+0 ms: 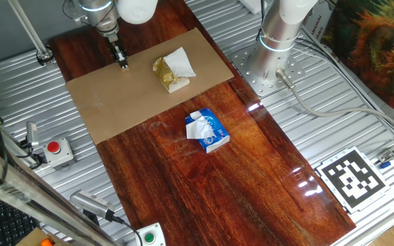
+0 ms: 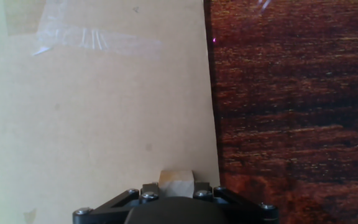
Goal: Hold a small block with the gripper and sweep it from left to right on the table
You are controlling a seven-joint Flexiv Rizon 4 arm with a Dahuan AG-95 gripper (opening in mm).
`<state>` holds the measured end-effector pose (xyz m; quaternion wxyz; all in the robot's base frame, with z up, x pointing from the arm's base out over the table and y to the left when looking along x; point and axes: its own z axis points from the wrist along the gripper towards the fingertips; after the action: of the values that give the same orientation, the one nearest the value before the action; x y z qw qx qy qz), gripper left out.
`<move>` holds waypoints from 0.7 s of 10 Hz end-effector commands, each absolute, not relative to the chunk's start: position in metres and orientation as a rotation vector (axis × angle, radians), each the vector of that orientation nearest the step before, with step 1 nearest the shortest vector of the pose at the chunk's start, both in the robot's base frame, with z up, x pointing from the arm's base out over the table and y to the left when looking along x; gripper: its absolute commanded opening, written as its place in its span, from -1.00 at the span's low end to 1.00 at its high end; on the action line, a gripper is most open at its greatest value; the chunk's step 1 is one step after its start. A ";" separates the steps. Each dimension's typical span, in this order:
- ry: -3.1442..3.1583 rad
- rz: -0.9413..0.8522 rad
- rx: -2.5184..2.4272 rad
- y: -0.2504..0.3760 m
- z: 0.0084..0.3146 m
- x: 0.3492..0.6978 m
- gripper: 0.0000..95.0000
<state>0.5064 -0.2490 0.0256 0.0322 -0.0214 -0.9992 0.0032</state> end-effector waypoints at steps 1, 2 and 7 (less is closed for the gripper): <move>-3.092 -0.018 -0.069 -0.249 0.024 0.507 -0.60; -3.092 0.010 -0.053 -0.249 0.024 0.507 -0.60; -3.090 -0.001 -0.047 -0.249 0.024 0.507 -0.60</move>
<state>0.5078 -0.2495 0.0257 0.0273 -0.0151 -0.9995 -0.0057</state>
